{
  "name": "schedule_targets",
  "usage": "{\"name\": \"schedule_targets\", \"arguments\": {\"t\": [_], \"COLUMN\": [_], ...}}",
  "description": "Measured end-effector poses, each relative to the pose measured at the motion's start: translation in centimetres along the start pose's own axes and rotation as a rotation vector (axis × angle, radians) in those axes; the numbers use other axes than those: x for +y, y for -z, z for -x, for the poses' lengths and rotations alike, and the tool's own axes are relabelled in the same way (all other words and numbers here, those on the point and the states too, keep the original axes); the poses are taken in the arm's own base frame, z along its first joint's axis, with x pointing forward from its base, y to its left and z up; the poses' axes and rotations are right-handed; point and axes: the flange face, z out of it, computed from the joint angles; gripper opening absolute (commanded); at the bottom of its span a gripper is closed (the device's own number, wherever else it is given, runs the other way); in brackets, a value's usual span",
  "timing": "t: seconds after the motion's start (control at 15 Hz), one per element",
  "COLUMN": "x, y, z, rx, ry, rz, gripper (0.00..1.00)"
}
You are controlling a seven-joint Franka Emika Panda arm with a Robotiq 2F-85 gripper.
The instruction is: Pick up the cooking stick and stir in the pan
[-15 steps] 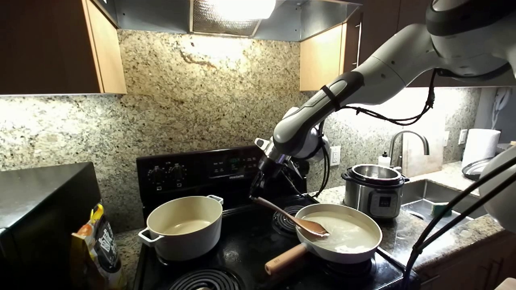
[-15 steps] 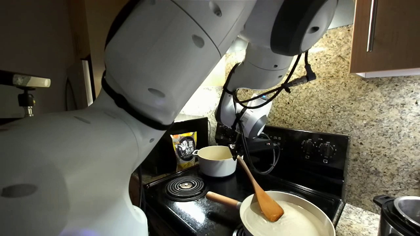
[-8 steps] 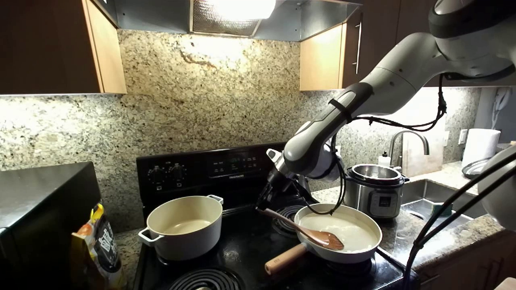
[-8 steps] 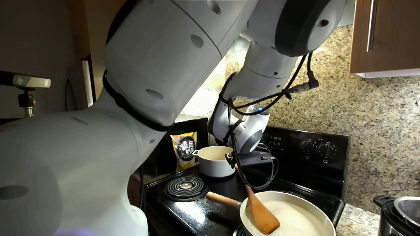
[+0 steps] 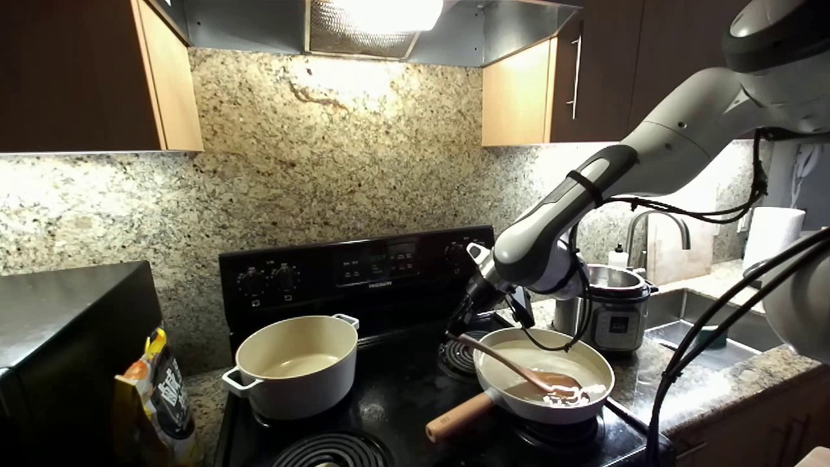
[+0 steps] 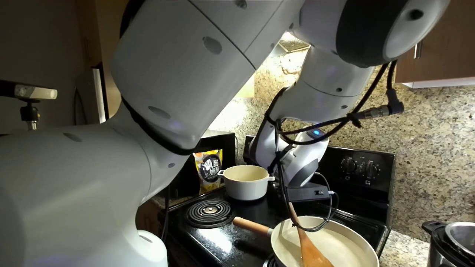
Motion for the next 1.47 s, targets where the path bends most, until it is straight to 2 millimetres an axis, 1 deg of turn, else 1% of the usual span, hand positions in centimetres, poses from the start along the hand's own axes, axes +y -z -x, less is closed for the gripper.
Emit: {"name": "schedule_targets", "arguments": {"t": [0.07, 0.2, 0.33, 0.53, 0.67, 0.87, 1.0, 1.2, 1.33, 1.47], "x": [0.5, 1.1, 1.4, 1.6, 1.3, 0.2, -0.8, -2.1, -2.6, -3.1], "y": [0.4, 1.0, 1.5, 1.7, 1.4, 0.3, -0.7, -2.1, -2.7, -3.1], "z": [0.2, 0.0, -1.1, -4.0, -6.2, -9.1, -10.2, -10.5, -9.9, -8.6], "rx": [0.002, 0.002, 0.0, -0.003, -0.011, -0.025, -0.026, -0.028, -0.024, 0.012], "ry": [0.003, 0.021, 0.052, 0.118, 0.168, 0.232, 0.259, 0.271, 0.255, 0.221], "rz": [0.011, 0.03, 0.047, 0.077, 0.086, 0.071, 0.059, 0.029, 0.008, 0.0], "gripper": [0.11, 0.11, 0.11, 0.11, 0.11, 0.1, 0.1, 0.1, 0.1, 0.1]}}
